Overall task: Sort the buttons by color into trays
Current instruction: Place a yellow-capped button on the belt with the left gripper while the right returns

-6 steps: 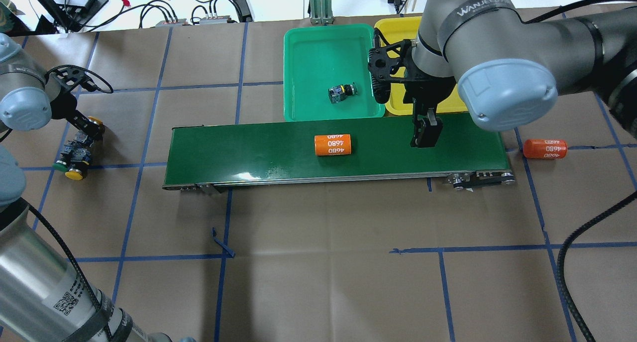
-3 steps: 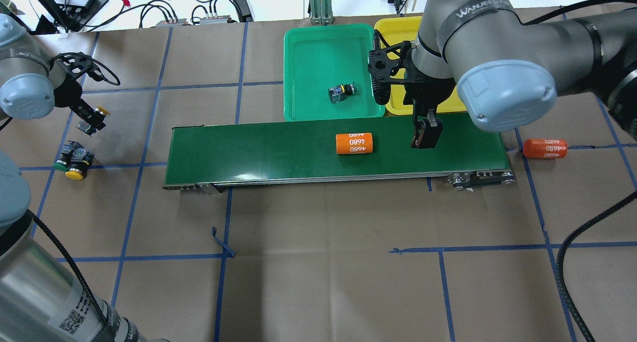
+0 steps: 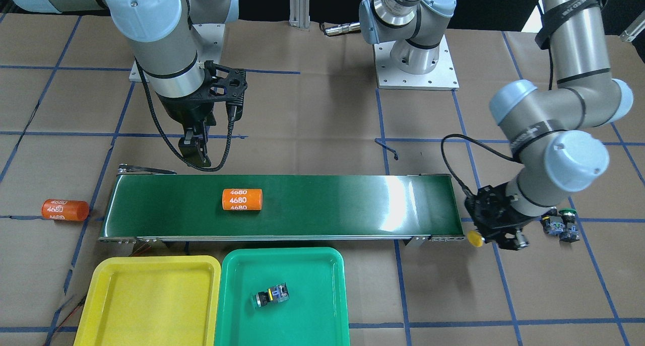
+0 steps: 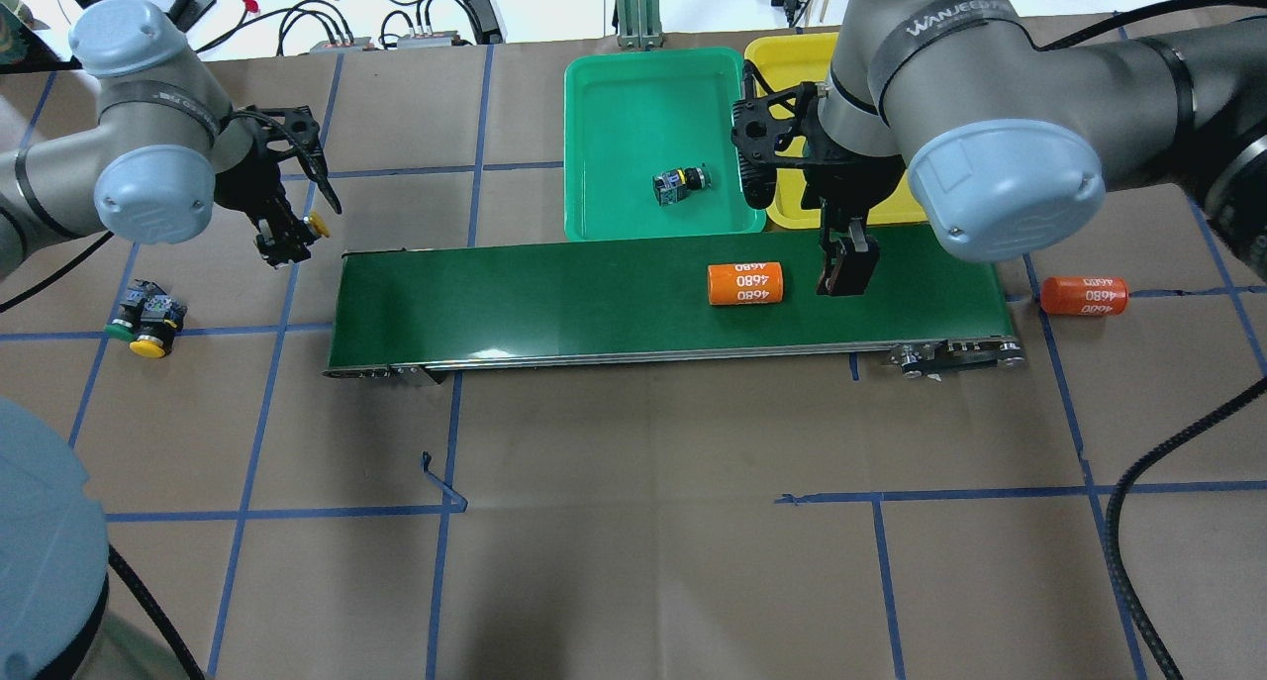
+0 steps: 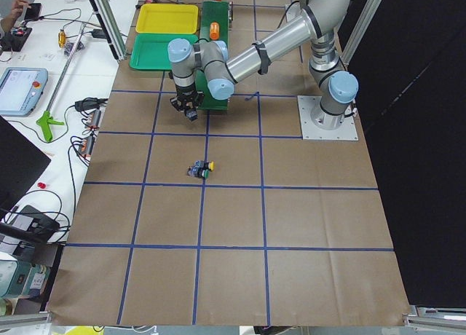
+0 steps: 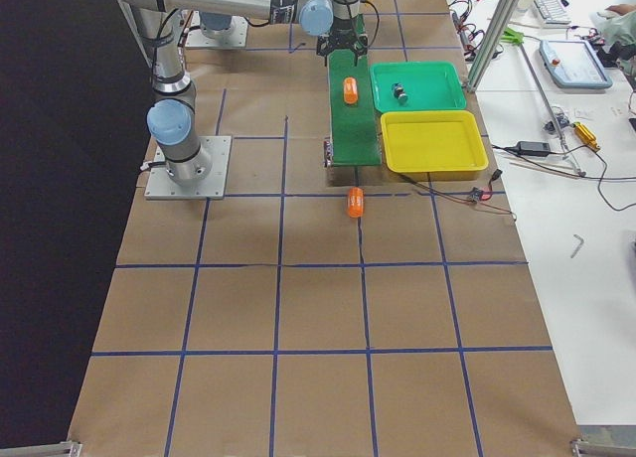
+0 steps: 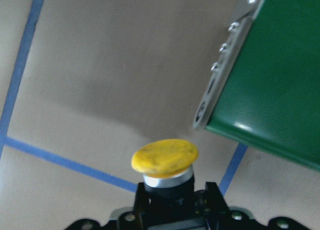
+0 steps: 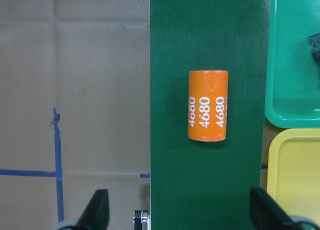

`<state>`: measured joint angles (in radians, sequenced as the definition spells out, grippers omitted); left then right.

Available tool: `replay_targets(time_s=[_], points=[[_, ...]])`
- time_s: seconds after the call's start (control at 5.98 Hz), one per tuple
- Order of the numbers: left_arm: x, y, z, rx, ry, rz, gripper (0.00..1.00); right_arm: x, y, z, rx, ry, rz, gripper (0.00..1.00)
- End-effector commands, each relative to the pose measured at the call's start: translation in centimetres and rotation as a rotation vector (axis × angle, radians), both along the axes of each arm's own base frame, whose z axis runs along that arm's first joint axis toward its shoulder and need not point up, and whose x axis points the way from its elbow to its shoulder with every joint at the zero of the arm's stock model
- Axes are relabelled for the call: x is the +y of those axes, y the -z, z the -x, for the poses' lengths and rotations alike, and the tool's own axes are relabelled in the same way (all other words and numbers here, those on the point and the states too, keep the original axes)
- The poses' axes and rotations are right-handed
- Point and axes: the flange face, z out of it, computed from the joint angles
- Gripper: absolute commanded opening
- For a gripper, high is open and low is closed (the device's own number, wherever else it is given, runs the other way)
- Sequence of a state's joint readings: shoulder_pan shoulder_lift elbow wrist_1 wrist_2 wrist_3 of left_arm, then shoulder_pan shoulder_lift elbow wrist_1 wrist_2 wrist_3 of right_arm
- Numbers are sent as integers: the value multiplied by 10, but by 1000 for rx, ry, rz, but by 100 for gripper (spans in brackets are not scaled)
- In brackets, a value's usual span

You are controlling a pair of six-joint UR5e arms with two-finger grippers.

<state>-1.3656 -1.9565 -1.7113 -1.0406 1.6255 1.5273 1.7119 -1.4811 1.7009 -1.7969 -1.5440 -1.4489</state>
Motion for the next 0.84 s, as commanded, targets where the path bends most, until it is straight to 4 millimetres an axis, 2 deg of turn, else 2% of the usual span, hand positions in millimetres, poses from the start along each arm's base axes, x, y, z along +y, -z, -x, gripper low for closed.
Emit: replay_targets(time_s=[0.0,0.33,0.5,0.67], points=[[32,9,92,-1,295,-36,0,0,-1,1,0,2,1,100],[62,9,101,11,350,-53,1,0,-1,1,2,1,2,100],[69,4,101,2,341,-48,11,0,-1,0,2,-1,2,100],[63,-3,97,-5,331,-39,98,0,-1,1,1,1,1,100]])
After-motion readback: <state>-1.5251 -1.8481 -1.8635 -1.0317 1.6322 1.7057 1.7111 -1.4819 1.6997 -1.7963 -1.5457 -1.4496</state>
